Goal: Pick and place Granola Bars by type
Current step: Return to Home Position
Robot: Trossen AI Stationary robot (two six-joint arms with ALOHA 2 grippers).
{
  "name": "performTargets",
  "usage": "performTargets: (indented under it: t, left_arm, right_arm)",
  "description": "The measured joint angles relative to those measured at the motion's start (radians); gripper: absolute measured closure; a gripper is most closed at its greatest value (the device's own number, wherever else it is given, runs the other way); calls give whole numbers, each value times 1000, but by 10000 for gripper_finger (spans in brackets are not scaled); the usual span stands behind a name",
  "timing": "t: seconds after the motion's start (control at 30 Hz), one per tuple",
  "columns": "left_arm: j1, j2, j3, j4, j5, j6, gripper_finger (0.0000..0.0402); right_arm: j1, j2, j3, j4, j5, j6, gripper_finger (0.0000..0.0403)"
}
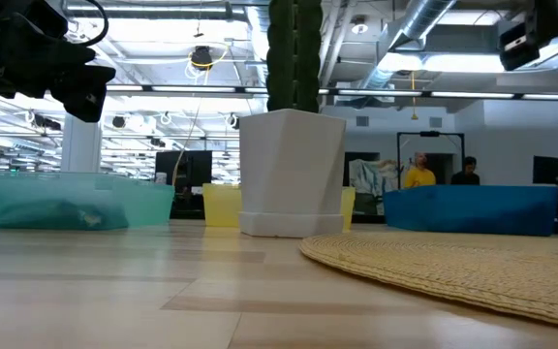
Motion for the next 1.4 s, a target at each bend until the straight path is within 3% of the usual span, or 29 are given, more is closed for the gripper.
performTargets:
  t: [0.23, 0.53, 1.4]
  left_arm:
    - [0, 0, 0, 0, 0, 0, 257]
    - [0, 0, 0, 0, 0, 0, 257]
    - [0, 0, 0, 0, 0, 0, 257]
  right_arm:
    - [17, 0, 0, -91, 72, 44, 202]
    - [87, 0, -1, -308, 277, 1, 211]
    - [104, 0, 8, -371, 255, 0, 210]
